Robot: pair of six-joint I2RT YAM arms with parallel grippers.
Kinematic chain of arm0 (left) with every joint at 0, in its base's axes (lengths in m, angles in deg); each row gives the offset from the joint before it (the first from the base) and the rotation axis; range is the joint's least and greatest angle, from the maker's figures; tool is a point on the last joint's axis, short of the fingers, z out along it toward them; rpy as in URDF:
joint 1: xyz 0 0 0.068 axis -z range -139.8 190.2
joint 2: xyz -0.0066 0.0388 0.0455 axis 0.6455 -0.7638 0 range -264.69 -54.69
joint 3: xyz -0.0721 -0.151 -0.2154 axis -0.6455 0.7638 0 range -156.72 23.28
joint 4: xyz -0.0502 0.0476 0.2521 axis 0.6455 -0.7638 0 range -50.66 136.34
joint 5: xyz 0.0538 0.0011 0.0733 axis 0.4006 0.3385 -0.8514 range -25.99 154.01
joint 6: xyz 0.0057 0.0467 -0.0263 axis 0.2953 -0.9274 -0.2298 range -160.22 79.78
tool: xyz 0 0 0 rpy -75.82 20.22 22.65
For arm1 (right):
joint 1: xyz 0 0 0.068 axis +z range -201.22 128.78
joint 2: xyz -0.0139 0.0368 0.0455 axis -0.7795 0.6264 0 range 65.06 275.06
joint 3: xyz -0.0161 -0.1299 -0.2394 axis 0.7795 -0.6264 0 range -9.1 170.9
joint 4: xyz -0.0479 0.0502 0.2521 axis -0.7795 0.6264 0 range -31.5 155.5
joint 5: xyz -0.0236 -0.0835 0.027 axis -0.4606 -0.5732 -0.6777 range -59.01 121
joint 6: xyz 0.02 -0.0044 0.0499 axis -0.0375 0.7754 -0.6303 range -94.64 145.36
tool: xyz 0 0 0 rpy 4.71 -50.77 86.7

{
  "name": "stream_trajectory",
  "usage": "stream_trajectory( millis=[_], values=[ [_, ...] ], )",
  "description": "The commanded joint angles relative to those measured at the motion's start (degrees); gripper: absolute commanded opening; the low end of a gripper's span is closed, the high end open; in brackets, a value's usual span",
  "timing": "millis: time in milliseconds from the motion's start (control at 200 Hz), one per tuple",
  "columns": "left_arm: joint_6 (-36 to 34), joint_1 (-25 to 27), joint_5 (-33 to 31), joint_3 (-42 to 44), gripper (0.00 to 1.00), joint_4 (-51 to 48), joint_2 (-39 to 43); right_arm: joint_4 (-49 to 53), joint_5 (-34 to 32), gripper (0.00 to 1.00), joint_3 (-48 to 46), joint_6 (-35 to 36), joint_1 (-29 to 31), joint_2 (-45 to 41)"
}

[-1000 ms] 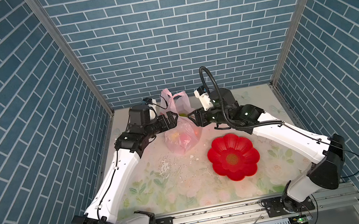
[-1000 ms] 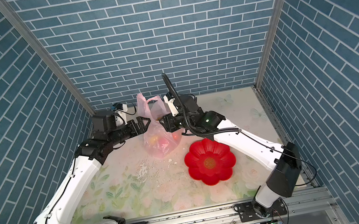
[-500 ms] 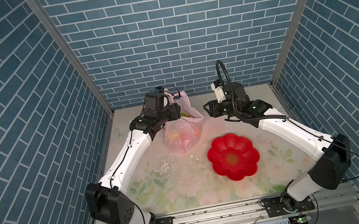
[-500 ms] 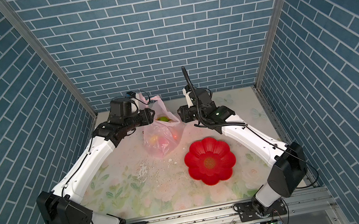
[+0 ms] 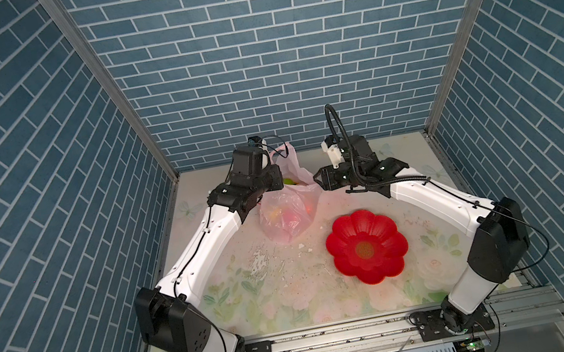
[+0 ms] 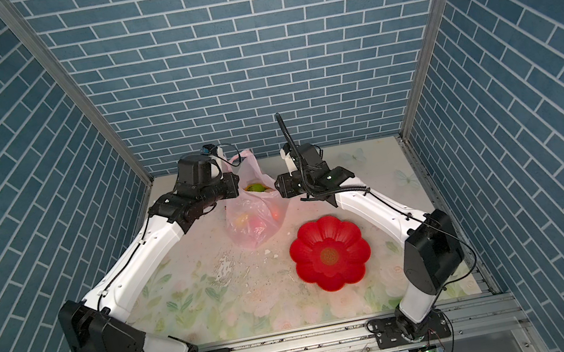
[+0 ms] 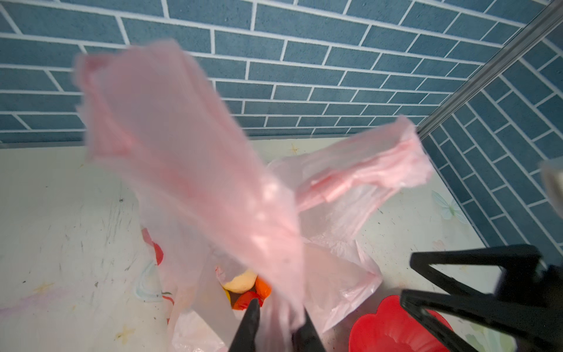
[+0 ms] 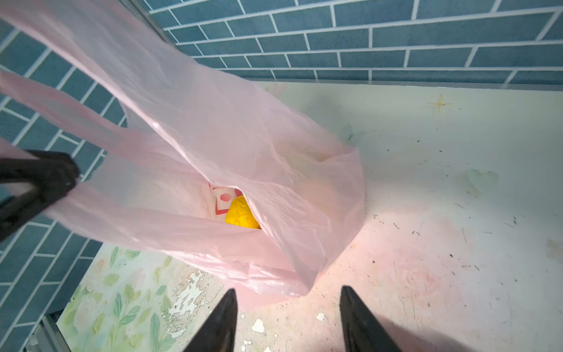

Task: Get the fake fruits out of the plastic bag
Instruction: 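Drag the bag nearer with the right gripper while the left gripper grasps the other handle, then pull the handles apart with both grippers to open the bag mouth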

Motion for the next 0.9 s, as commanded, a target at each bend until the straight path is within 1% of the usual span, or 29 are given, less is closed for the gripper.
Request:
stream_trajectory(
  millis=[0, 90, 205, 410, 600, 730, 840, 895],
  values=[
    [-0.75, 0.27, -0.45, 2.2, 0.09, 1.19, 2.4, -1.56, 4.19, 0.58, 5.73, 3.78, -0.19, 3.1],
    [-1.06, 0.31, -0.25, 3.6, 0.0, 1.89, 3.32, -1.56, 6.62, 0.59, 8.91, 5.22, 0.12, 5.5],
    [-1.47, 0.28, 0.23, 5.36, 0.0, 3.07, 4.31, -0.68, 6.82, 0.61, 12.64, 7.52, 0.83, 8.0],
    [-2.58, 0.33, 1.91, 8.82, 0.0, 5.62, 7.14, 2.17, 4.67, 0.63, 20.14, 10.6, 1.63, 12.57],
    [-2.98, 0.27, 2.92, 11.32, 0.0, 7.14, 9.25, 4.74, 5.05, 0.65, 28.23, 11.85, 1.64, 19.33],
    [-3.52, 0.26, 3.29, 13.16, 0.0, 8.55, 10.98, 4.93, 2.64, 0.65, 34.46, 12.6, 1.66, 24.48],
    [-4.54, 0.11, 1.73, 14.0, 0.0, 8.56, 12.19, 4.28, 0.99, 0.62, 40.81, 13.58, 1.66, 29.15],
    [-5.07, -0.2, 1.08, 14.1, 0.0, 8.35, 12.56, 4.66, 1.08, 0.54, 44.5, 13.8, 1.65, 32.46]
  ],
)
